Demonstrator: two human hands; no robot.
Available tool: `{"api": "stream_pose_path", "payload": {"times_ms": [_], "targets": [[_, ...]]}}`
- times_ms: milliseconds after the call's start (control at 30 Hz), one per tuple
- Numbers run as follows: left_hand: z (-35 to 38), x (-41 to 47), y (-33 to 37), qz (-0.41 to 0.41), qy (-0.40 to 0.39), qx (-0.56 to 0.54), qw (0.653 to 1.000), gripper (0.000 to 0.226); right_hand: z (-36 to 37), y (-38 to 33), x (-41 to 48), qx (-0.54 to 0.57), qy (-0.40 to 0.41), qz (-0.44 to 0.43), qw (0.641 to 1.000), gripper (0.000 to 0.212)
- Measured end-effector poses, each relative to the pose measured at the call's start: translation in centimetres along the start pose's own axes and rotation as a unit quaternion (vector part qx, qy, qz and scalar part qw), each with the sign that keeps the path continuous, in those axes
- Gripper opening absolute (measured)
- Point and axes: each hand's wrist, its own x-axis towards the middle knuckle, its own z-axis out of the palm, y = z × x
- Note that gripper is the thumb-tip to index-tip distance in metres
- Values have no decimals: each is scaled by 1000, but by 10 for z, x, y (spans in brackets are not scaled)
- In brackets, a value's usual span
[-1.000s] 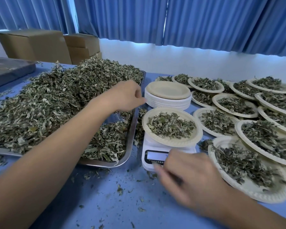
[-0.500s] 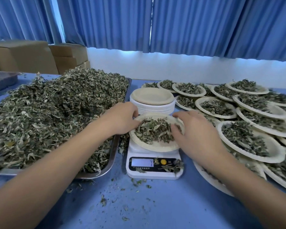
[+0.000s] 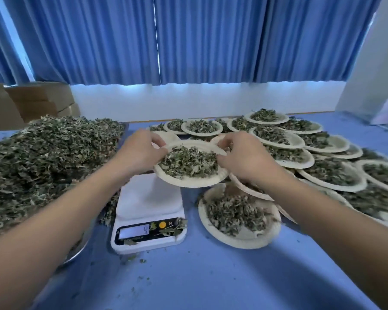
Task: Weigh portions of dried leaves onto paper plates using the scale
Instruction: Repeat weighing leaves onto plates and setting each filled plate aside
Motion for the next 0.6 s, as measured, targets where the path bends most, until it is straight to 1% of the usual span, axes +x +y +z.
{"api": "stream_pose_path", "payload": {"times_ms": [167,233,300,433,600], "targets": [[58,16,87,50,-54,-49,996,11,-55,83,-16,4,48,78,996,16],[87,18,124,60,-71,-57,994,12,-75,120,-23,-13,74,95,993,15],[115,19,159,82,-81,-51,992,12,-95,158,-30,-32,93,116,988,14],[168,21,230,133,-98,-29,986,17,-129,229,-39,-43,105,179,977,15],[214,29,296,186,-101,36,977,22,-161,292,-29,-26,113,229,966,22]]}}
